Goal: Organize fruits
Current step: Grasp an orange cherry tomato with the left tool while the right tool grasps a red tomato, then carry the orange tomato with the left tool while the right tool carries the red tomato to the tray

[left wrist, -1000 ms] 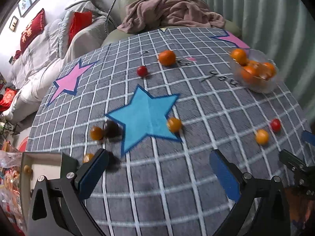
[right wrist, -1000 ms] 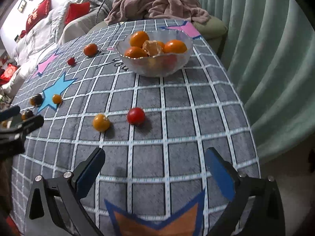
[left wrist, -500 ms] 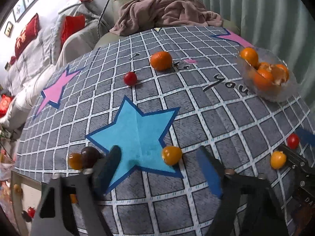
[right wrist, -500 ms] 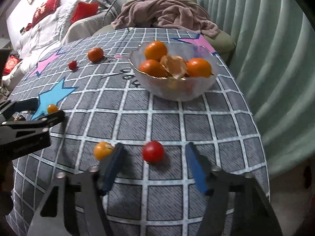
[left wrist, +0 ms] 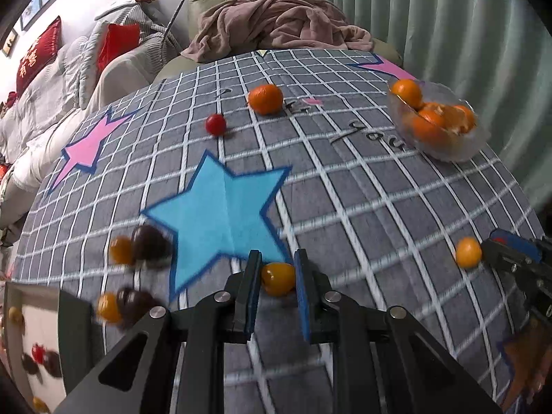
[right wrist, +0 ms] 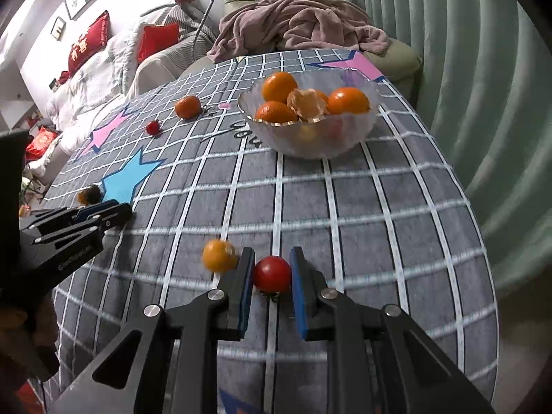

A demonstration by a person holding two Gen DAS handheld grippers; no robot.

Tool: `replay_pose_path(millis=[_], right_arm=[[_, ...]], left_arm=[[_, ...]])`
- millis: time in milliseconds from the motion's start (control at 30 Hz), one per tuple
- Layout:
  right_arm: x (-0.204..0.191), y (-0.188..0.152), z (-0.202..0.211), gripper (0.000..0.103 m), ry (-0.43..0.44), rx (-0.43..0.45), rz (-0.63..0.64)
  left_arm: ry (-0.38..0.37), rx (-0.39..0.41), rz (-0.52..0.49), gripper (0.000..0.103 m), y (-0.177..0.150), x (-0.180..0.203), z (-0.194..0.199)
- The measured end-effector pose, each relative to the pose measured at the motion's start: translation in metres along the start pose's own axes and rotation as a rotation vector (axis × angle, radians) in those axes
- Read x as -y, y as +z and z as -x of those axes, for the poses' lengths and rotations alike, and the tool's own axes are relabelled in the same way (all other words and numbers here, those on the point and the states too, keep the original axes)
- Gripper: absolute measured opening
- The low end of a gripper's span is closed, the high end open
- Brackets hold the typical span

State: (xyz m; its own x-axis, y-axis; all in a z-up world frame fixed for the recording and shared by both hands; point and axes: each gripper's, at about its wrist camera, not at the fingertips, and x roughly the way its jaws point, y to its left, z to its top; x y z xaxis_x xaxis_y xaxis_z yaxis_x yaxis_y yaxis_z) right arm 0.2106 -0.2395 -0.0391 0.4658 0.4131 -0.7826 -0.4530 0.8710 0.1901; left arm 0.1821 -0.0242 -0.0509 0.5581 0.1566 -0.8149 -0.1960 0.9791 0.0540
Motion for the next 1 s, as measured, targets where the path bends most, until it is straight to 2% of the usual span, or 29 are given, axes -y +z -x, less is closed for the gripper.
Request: replay_pose_path(millis=[167,500,800,1000], right_arm=[[-0.002,-0.013,0.011,0.023,0.002,-0.010,-0.005],[-0.022,-0.041,0.028,0.023,0.029,-0.034,0.002],[-0.047,-0.063,0.041,0.023,0.048,-0.064,0.032],[-0.068,-0.059,0.052,0.023,0.079,-0.074,0.048]], left_arm=[[-0.038,-0.007,0.027,0.021,-0.024,-0.008,0.016],[-0.033,-0.026,0.067,0.021,-0.068,-0.026,0.046],[-0.019,-0.055,0.089,0.021,-0.091,-0.029,0.064],[-0.028,-0.059,0.107,0.021,-0.100,-0.035,0.081]])
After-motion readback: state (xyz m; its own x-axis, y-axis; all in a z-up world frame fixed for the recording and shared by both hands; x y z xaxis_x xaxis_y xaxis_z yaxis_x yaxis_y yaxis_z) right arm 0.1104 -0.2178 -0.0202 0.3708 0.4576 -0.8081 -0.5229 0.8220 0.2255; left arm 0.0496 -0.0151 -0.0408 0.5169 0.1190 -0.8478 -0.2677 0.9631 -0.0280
